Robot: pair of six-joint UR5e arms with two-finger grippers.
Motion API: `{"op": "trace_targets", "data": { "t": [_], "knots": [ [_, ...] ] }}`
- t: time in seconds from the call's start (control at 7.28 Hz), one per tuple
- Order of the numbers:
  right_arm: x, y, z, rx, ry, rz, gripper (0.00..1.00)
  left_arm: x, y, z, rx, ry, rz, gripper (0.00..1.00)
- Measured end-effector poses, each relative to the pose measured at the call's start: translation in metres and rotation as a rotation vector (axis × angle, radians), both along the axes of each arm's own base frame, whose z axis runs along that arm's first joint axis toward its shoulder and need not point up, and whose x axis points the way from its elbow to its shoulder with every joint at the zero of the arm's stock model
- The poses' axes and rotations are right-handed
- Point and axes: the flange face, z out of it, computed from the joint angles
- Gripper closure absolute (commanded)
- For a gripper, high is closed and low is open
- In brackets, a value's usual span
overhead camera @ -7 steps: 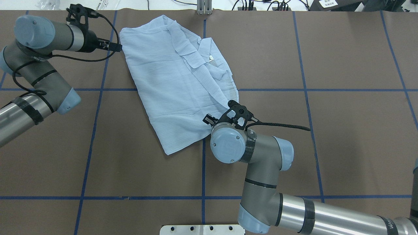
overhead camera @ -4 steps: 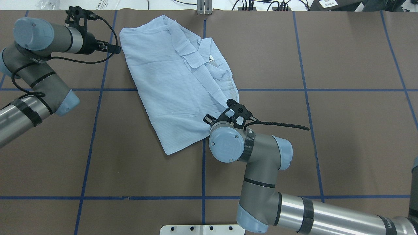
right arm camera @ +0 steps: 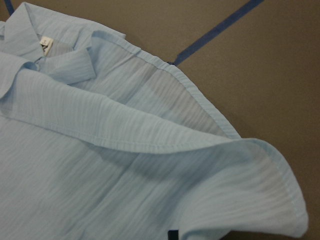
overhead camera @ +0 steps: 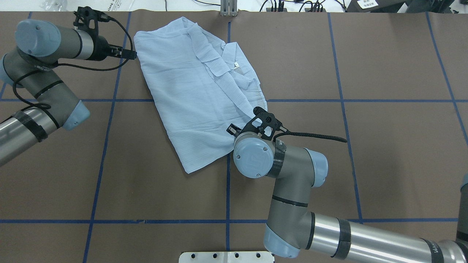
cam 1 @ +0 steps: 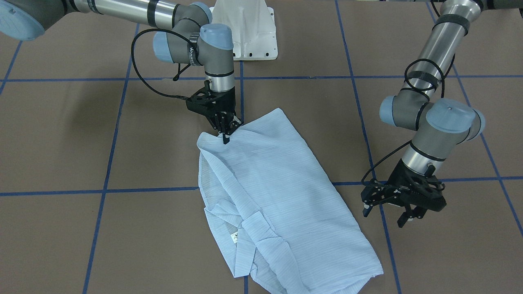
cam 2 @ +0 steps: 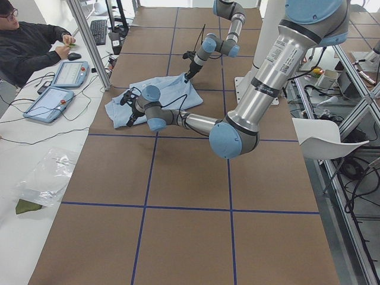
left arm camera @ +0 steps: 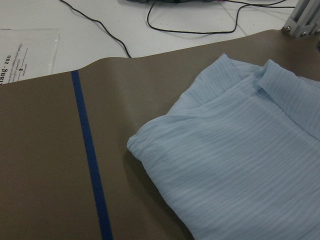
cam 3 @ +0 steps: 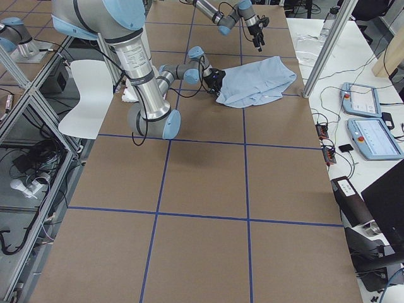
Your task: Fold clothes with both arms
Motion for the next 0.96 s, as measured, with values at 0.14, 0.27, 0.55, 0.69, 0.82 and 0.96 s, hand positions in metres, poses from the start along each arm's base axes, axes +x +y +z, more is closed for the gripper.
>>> {"op": "trace_targets", "data": {
  "t": [0.14, 0.27, 0.55, 0.69, 0.82, 0.96],
  "knots": [
    [0.005, 0.000, -0.005, 0.004, -0.011, 0.004, 1.00, 0.007, 0.013, -0.009, -0.011, 0.035, 0.004, 0.00],
    [0.009, 0.005, -0.007, 0.010, -0.021, 0.006, 1.00, 0.010, 0.029, -0.012, -0.017, 0.057, 0.011, 0.00],
    [0.013, 0.046, -0.024, 0.018, -0.020, -0.007, 1.00, 0.010, 0.044, -0.013, -0.020, 0.074, 0.019, 0.00],
    [0.018, 0.079, -0.039, 0.004, -0.010, -0.016, 1.00, 0.010, 0.046, -0.013, -0.020, 0.075, 0.021, 0.00],
    [0.021, 0.108, -0.050, -0.005, -0.002, -0.020, 1.00, 0.010, 0.047, -0.013, -0.019, 0.076, 0.022, 0.00],
    [0.022, 0.126, -0.055, -0.006, 0.003, -0.022, 0.90, 0.010, 0.047, -0.013, -0.019, 0.077, 0.022, 0.00]
  ]
}}
